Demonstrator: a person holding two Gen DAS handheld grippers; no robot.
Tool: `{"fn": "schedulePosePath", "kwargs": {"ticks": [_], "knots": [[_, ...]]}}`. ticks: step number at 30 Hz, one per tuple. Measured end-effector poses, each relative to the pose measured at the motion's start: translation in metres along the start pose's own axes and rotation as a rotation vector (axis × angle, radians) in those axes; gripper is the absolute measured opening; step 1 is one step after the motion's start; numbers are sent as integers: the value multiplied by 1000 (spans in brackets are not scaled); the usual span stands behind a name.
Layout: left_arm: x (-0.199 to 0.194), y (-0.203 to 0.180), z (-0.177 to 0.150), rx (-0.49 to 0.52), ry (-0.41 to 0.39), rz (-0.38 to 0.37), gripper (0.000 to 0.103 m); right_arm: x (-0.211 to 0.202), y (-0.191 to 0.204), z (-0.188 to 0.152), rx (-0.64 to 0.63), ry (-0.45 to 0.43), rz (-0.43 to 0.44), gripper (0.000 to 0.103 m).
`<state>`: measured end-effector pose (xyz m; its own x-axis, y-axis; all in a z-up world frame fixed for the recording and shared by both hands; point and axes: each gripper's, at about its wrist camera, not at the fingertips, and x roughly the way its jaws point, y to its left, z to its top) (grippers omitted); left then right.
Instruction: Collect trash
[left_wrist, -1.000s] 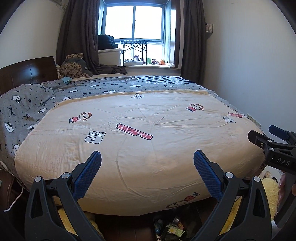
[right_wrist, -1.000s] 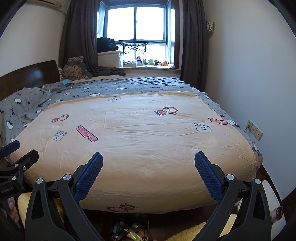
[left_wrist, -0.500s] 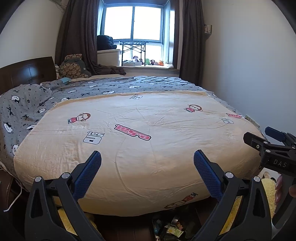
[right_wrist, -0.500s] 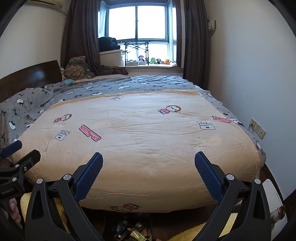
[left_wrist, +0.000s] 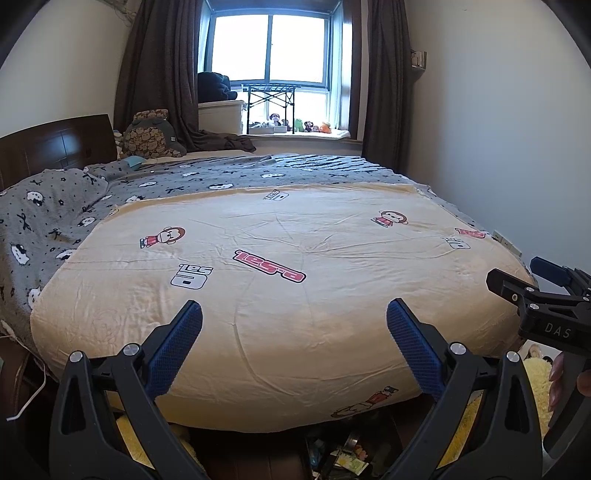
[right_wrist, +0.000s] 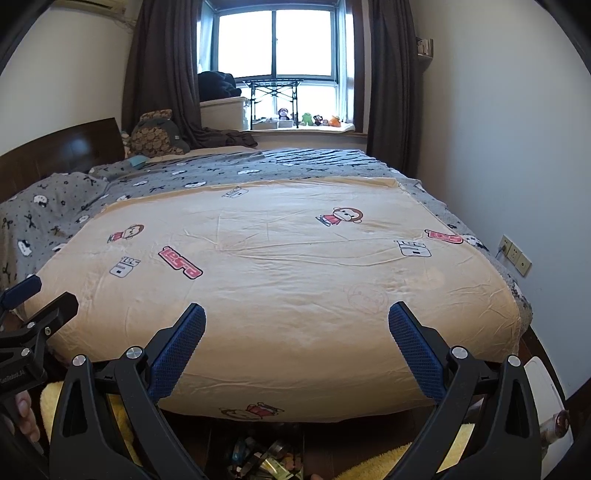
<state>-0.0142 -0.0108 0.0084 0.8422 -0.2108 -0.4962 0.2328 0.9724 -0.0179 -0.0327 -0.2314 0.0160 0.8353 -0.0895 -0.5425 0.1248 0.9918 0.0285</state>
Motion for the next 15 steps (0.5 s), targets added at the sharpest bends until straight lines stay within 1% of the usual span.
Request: {"fn": "schedulePosePath", "kwargs": {"ticks": [15], "knots": [[-1,1,0,-6,-7,8,95,-1,-1,-1,5,-4,-1,99]]}}
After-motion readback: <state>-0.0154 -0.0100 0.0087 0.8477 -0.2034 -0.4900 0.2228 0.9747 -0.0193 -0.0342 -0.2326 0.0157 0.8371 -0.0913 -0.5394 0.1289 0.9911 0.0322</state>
